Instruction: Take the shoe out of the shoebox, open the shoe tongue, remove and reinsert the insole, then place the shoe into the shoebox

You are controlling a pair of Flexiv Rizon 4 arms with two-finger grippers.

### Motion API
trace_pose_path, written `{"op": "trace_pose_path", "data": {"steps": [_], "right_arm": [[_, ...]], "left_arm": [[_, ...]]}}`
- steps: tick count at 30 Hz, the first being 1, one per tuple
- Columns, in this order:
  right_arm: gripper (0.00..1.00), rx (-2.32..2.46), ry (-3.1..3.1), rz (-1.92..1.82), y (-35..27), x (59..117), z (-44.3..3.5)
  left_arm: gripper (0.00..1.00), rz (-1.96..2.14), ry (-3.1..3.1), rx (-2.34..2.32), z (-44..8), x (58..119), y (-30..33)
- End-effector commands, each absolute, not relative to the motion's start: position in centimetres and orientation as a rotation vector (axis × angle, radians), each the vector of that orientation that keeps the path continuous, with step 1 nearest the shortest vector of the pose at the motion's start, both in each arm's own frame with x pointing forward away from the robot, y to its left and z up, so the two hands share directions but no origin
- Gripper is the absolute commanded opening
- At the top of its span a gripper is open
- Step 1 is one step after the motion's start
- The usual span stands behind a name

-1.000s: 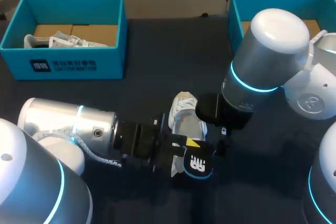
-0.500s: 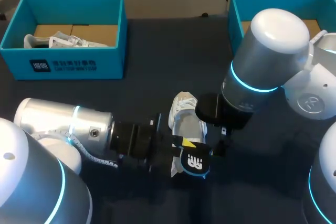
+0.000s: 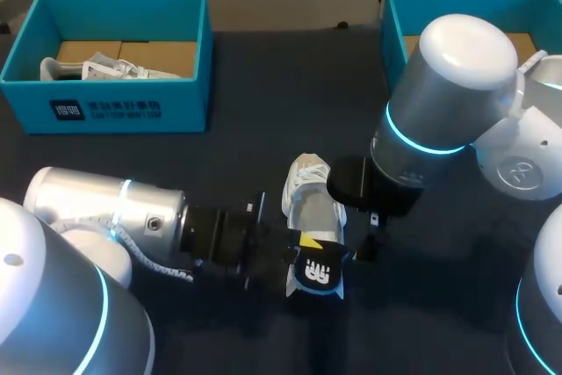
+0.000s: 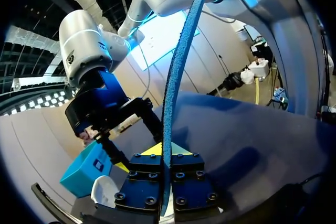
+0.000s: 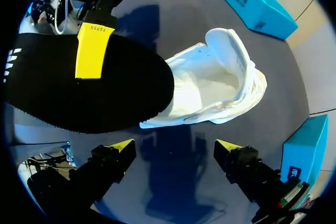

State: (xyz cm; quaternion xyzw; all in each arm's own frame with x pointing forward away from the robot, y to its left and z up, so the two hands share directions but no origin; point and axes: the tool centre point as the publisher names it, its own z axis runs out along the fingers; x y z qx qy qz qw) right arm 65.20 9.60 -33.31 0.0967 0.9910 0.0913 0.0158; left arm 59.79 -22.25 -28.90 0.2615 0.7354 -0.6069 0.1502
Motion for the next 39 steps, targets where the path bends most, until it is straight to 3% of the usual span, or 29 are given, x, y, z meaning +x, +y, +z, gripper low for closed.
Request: {"op": "trace_pose_path", "data": {"steps": [1,39], "right_arm": [[1.00,0.302,3.080,0.283,9.6,65.1,-33.4],[1.00,0.302,3.080,0.283,9.6,65.1,-33.4]], "left_arm": [[0.00,-1.756,2.101,0.781,-29.2,60.3,-22.2],[0.00,-1.858,2.035,0.777,-30.8,62.7,-21.2]]}}
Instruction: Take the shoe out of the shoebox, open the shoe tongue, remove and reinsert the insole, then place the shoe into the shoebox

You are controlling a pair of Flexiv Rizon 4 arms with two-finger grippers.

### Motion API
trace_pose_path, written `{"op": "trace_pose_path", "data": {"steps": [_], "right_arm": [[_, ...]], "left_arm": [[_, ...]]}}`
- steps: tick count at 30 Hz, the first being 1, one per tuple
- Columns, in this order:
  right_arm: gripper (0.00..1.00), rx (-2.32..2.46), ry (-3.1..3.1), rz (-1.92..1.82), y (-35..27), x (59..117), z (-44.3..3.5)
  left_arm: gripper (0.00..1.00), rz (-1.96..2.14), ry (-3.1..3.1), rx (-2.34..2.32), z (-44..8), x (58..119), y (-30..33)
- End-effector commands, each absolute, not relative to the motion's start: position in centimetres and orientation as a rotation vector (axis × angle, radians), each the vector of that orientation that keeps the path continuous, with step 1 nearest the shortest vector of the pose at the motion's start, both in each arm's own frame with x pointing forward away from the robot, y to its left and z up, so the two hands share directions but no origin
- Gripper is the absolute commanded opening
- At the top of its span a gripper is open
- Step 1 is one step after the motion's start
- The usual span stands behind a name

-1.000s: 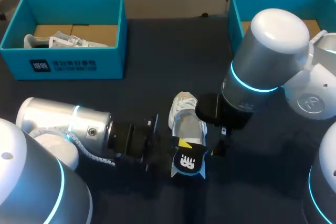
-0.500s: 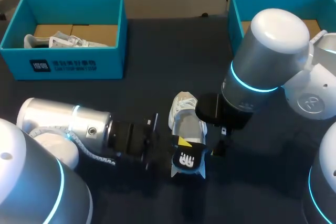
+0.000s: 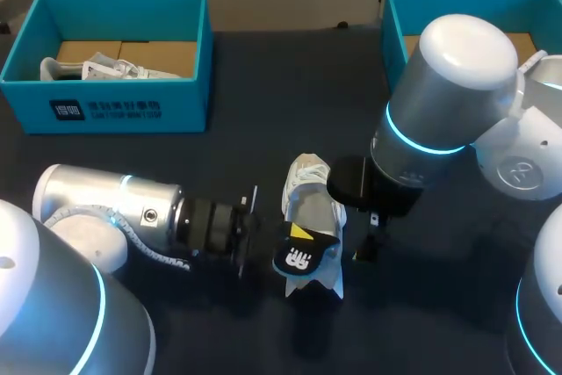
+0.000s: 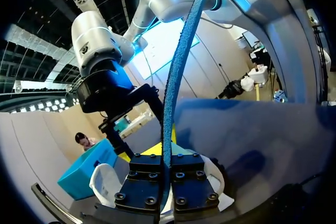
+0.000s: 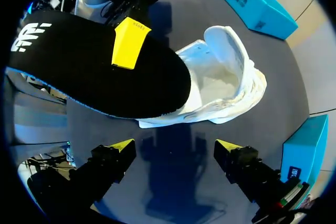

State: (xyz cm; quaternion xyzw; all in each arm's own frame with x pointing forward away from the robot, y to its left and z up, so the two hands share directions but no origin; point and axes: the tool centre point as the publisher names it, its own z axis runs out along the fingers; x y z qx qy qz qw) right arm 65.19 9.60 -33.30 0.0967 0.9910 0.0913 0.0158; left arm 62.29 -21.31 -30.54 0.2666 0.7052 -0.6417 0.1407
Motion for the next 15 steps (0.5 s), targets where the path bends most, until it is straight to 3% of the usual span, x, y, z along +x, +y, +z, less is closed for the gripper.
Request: {"op": "trace_pose_path", "data": {"steps": [1,15], "right_arm": [[1.00,0.302,3.080,0.283,9.6,65.1,-33.4],[1.00,0.302,3.080,0.283,9.6,65.1,-33.4]], "left_arm": [[0.00,-1.851,2.033,0.776,-31.0,62.7,-21.2],[0.00,-1.850,2.017,0.762,-32.2,62.4,-21.2]]}}
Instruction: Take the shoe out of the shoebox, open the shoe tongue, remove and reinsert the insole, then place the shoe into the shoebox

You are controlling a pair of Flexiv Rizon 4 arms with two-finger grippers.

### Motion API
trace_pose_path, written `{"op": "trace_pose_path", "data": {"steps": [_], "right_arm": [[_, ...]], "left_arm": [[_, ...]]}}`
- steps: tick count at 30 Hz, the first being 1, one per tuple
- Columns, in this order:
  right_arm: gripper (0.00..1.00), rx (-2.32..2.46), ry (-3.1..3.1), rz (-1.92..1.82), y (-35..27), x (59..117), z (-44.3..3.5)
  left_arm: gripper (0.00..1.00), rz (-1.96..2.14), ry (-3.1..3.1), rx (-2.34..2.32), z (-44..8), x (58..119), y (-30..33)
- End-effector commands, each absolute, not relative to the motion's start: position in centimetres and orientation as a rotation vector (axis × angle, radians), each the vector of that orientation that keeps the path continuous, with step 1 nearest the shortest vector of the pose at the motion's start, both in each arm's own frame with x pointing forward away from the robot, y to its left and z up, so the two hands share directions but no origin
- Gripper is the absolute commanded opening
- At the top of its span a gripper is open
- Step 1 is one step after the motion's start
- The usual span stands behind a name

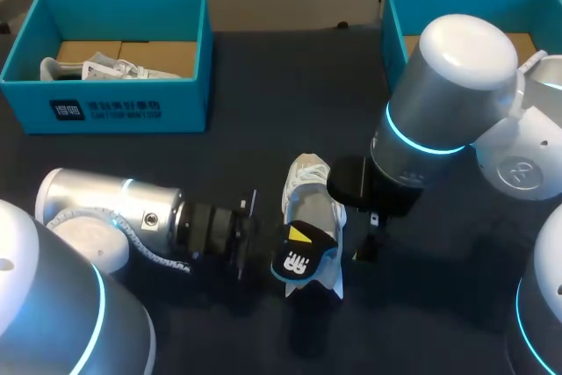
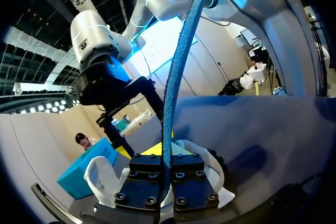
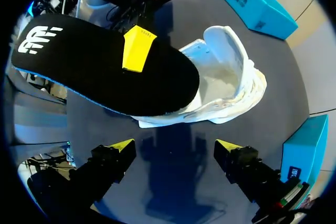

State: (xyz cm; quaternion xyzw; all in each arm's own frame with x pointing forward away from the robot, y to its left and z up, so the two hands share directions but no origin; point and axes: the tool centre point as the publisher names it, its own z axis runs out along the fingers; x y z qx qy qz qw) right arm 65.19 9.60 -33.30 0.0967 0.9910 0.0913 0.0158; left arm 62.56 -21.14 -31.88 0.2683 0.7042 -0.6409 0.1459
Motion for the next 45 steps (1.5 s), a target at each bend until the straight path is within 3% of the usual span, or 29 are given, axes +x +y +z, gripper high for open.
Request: {"op": "trace_pose_path", "data": {"steps": [1,45], "right_arm": [[1.00,0.302,3.080,0.283,9.6,65.1,-33.4],[1.00,0.302,3.080,0.283,9.6,65.1,-33.4]], "left_arm": [[0.00,-1.858,2.011,0.751,-32.2,62.4,-21.1],[0.00,-1.741,1.922,0.645,-32.4,63.6,-22.4]]}}
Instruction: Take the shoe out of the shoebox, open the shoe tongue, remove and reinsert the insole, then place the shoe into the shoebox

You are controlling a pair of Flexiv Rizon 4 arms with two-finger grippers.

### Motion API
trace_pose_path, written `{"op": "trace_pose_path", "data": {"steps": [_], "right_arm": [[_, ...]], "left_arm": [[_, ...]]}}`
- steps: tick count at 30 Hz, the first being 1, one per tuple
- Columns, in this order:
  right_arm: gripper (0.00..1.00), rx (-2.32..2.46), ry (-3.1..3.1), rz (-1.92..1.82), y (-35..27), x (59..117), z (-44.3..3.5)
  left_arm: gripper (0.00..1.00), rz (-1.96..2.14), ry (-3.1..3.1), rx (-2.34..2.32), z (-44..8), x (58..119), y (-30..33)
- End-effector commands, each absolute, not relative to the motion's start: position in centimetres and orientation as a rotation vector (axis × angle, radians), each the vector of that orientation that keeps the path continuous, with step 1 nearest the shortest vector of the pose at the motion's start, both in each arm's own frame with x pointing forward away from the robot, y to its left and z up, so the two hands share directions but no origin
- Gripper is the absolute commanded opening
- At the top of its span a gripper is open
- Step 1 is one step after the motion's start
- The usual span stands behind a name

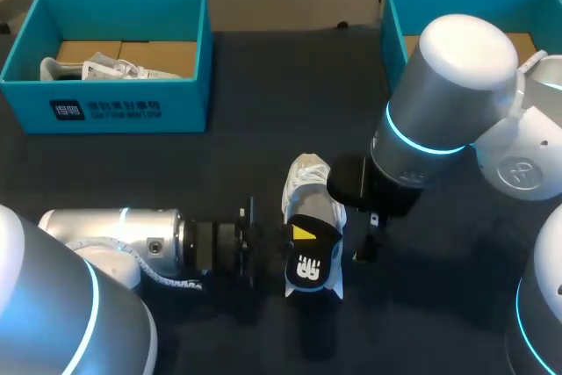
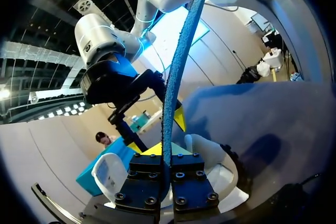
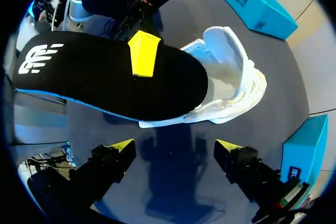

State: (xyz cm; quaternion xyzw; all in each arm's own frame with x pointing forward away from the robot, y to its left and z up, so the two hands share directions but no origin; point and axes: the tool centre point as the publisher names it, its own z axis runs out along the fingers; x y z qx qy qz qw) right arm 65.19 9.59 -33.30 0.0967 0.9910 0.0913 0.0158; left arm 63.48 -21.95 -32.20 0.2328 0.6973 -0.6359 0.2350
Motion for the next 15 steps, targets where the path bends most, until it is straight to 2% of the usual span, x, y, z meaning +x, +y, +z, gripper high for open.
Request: {"op": "trace_pose_path", "data": {"steps": [1,15], "right_arm": [[1.00,0.302,3.080,0.283,9.6,65.1,-33.4],[1.00,0.302,3.080,0.283,9.6,65.1,-33.4]], "left_arm": [[0.00,-1.739,1.925,0.645,-32.5,63.6,-22.4],[0.00,-1.641,1.972,0.606,-33.4,65.0,-23.0]]}}
